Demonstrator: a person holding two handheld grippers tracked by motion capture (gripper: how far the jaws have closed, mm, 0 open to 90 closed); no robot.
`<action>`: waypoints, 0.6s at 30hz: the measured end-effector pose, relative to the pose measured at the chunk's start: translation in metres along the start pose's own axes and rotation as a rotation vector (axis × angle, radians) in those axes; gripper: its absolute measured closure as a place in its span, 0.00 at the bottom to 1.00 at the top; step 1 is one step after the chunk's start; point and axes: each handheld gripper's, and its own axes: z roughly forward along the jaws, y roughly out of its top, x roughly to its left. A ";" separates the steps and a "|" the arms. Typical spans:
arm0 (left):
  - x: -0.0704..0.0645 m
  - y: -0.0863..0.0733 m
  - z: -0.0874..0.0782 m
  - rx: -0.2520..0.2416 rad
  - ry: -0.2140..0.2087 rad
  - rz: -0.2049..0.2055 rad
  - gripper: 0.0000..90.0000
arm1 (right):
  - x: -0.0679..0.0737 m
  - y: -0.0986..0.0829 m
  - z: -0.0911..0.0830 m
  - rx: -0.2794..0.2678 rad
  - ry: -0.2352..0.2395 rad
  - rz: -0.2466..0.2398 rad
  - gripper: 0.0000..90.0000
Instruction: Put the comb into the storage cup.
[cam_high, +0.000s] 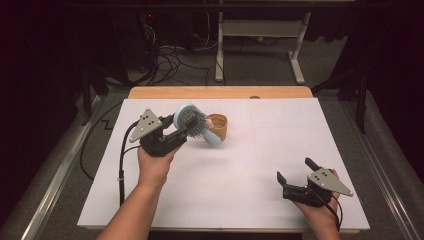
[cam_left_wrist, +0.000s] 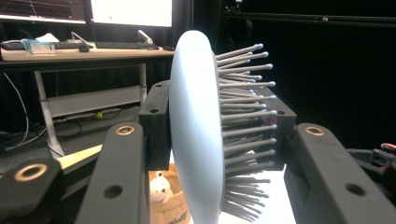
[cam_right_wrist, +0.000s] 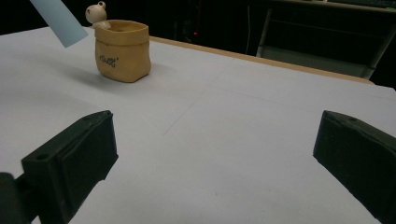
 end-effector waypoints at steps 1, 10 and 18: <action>0.000 0.001 0.001 -0.001 0.000 -0.001 0.63 | 0.000 0.000 0.000 0.000 0.000 0.000 0.00; 0.007 0.013 0.009 -0.007 0.009 -0.001 0.63 | -0.001 0.000 0.000 0.002 0.001 0.001 0.00; 0.012 0.023 0.015 -0.009 0.015 -0.001 0.63 | -0.001 0.000 0.000 0.002 0.002 0.001 0.00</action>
